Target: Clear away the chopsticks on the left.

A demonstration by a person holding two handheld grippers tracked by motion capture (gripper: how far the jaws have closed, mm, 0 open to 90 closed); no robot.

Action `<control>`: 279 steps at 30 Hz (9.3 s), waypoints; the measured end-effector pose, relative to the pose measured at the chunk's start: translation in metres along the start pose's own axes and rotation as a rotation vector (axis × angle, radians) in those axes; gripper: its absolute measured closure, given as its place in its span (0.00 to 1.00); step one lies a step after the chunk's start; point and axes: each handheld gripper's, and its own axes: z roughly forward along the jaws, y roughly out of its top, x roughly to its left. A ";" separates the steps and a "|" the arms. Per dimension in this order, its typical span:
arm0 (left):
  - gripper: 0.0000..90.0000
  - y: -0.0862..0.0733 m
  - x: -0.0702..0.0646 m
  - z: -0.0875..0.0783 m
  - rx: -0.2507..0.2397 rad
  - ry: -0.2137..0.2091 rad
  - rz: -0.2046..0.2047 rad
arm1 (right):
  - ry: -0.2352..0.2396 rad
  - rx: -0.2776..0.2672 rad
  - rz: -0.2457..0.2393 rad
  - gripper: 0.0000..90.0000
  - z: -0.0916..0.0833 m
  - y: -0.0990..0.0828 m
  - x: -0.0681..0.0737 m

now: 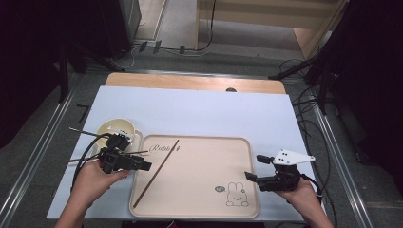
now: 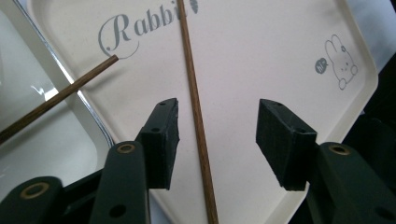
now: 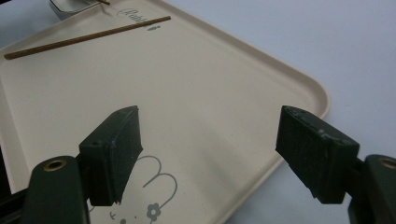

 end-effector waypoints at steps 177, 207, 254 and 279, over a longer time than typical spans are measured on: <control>0.95 -0.003 0.022 -0.024 0.111 0.061 -0.031 | -0.001 -0.005 0.016 0.25 0.001 -0.002 -0.001; 0.95 0.008 -0.020 0.041 0.073 0.047 -0.138 | -0.003 -0.003 0.010 0.25 0.001 -0.001 0.000; 0.51 0.030 -0.056 0.077 0.051 -0.048 0.096 | -0.003 0.005 0.006 0.25 0.002 -0.001 0.001; 1.00 0.042 -0.063 0.126 0.180 -0.016 0.175 | -0.005 0.002 0.007 0.24 0.000 -0.002 -0.001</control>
